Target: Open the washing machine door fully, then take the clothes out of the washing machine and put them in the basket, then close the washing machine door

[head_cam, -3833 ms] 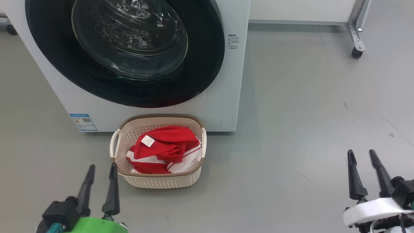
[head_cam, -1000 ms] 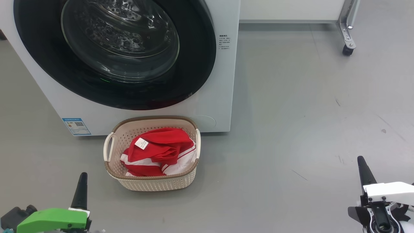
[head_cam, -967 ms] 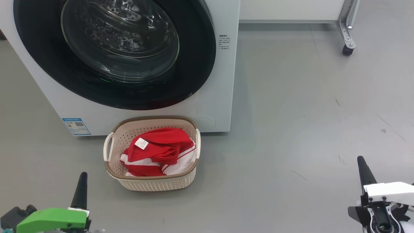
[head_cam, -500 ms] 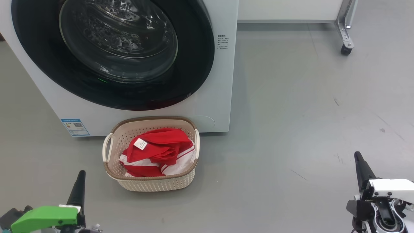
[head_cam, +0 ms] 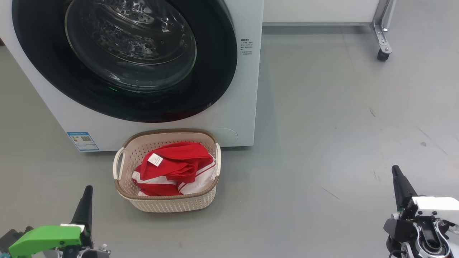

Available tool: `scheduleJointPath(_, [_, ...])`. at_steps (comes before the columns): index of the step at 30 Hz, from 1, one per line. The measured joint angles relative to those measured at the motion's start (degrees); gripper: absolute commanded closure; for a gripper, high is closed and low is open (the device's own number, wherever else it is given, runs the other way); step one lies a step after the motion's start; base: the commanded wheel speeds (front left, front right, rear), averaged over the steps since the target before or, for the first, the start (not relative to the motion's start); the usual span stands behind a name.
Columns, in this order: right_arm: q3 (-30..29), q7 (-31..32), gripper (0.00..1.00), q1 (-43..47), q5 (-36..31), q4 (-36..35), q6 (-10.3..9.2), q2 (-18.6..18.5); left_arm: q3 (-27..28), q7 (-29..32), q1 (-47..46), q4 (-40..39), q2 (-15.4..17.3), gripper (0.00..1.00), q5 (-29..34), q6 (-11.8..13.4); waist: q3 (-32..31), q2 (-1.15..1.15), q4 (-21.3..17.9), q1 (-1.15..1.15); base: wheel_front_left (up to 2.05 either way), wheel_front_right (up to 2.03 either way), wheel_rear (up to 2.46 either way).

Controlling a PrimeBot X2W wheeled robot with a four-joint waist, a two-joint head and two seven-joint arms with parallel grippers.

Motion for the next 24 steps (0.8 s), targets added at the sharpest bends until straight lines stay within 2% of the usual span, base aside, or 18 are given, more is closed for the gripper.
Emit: scheduleJointPath(24, [0.0, 0.0, 1.0, 0.0, 0.3, 0.0, 0.0, 0.0, 0.1, 0.2, -0.1, 0.4, 0.0, 1.0, 0.0, 0.0, 0.0, 0.0, 0.0, 0.0, 0.0, 0.0, 0.0])
